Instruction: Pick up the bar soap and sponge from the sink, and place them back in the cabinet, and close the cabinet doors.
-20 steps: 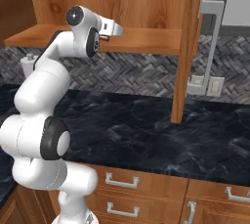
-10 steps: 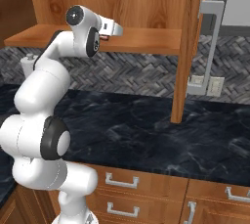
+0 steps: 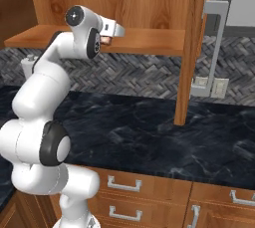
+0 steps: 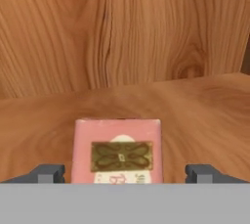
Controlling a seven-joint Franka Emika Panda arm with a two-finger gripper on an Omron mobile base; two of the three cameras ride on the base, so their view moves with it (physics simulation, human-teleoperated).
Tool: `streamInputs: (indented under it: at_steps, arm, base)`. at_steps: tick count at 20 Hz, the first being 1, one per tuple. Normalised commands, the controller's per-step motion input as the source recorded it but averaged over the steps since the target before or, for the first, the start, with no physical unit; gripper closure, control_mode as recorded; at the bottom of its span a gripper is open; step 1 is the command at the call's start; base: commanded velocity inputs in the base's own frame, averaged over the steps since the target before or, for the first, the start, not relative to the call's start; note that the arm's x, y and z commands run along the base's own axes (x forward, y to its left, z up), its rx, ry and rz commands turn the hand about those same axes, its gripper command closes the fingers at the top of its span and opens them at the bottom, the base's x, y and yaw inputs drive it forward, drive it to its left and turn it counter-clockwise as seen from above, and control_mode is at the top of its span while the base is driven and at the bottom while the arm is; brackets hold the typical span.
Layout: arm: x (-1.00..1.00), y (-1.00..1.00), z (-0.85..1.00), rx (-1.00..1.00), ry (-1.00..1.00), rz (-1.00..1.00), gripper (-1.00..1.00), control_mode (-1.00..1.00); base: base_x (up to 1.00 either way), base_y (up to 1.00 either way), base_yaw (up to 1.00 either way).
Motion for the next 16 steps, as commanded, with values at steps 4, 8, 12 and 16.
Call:
streamInputs:
  at_steps: [4, 8, 12, 16]
  arm:
    - [-0.08, 0.00, 0.00, 0.00, -0.01, 0.04, -1.00, -1.00]
    - [0.00, 0.02, 0.00, 0.00, -0.03, 0.09, -1.00, -1.00]
    - [-0.21, 0.00, 0.00, 0.00, 0.00, 0.06, -1.00, -1.00]
    - [-0.46, 0.00, 0.00, 0.00, -0.01, 0.00, -1.00, -1.00]
  base:
    - [0.00, 0.00, 0.00]
    - [0.00, 0.00, 0.00]
    - [0.00, 0.00, 0.00]
    - [0.00, 0.00, 0.00]
